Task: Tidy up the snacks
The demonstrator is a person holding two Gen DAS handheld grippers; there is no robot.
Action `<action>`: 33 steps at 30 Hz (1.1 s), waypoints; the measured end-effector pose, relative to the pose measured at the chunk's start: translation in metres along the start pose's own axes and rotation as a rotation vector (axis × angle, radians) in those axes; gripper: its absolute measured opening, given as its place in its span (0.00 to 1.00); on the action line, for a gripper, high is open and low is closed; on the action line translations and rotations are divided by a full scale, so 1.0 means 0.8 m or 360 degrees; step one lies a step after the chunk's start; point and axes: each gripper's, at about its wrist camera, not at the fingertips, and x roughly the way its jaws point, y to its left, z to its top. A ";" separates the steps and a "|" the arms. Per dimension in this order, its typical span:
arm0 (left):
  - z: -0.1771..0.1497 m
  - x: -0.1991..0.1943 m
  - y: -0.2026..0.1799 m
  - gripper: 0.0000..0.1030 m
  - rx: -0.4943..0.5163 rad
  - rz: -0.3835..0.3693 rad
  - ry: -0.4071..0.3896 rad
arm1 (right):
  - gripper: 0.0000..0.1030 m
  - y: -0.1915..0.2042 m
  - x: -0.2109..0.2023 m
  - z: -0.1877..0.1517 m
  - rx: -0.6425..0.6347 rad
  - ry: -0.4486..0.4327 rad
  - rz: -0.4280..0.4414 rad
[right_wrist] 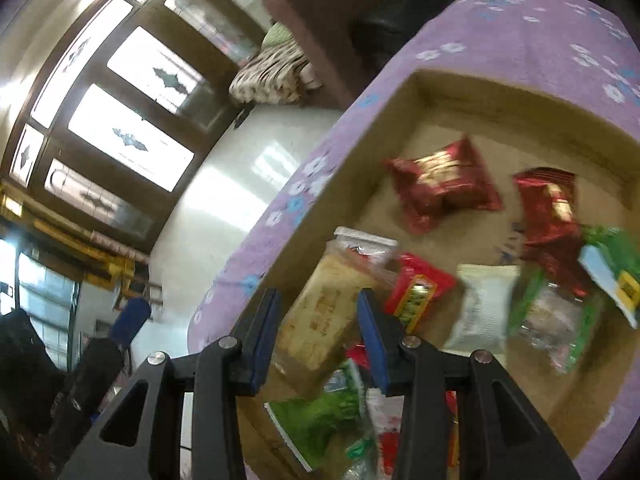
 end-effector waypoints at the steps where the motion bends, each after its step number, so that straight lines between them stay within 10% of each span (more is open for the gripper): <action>1: -0.001 -0.003 -0.009 0.77 0.0045 0.0020 -0.0021 | 0.39 0.003 -0.013 -0.003 -0.0026 -0.0042 -0.0004; 9: -0.017 -0.062 -0.090 1.00 0.0380 0.0420 -0.0539 | 0.43 0.003 -0.127 -0.081 -0.0219 -0.0467 -0.0359; 13: -0.034 -0.093 -0.115 1.00 0.0369 0.0371 -0.0756 | 0.44 -0.012 -0.155 -0.117 -0.0211 -0.0582 -0.0459; 33: -0.047 -0.030 -0.169 1.00 0.0285 0.0344 -0.0222 | 0.65 -0.033 -0.179 -0.194 -0.0378 -0.0666 -0.0664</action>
